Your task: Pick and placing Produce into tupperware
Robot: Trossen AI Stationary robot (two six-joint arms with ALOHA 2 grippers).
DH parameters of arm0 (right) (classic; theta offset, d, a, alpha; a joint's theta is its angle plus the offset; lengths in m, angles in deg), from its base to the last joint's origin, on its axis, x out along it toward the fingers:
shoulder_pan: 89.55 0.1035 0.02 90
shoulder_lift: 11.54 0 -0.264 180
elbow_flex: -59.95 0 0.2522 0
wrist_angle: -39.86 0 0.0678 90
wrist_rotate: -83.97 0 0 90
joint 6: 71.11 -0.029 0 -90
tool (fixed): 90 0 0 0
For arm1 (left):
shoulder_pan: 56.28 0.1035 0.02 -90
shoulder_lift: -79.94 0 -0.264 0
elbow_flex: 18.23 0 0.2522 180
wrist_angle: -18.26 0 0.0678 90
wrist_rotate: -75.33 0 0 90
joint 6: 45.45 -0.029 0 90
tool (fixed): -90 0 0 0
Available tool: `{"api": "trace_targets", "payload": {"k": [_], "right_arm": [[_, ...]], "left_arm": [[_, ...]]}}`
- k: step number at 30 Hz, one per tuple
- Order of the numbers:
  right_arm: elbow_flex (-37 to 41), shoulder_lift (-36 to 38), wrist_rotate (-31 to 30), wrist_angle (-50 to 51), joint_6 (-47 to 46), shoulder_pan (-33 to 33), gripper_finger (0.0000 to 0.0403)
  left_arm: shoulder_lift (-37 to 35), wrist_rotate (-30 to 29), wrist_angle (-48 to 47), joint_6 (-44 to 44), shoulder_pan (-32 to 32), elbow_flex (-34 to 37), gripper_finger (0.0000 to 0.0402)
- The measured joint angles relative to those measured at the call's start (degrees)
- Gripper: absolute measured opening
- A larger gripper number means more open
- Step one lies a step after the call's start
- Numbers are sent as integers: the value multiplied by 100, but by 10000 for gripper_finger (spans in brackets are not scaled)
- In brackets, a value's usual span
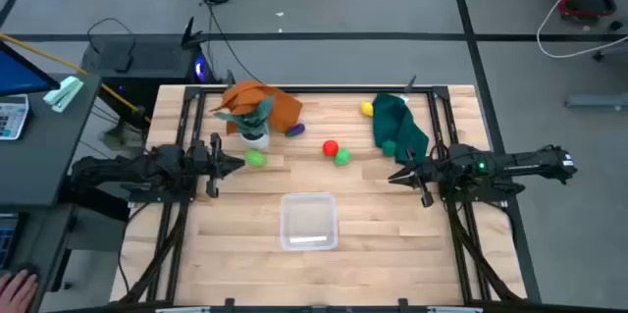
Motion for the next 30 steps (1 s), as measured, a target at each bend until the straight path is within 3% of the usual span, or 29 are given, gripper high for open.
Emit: {"api": "trace_targets", "payload": {"k": [30], "right_arm": [[0, 1, 1, 0, -1, 1, 1]], "left_arm": [[0, 0, 0, -2, 0, -1, 33]]}}
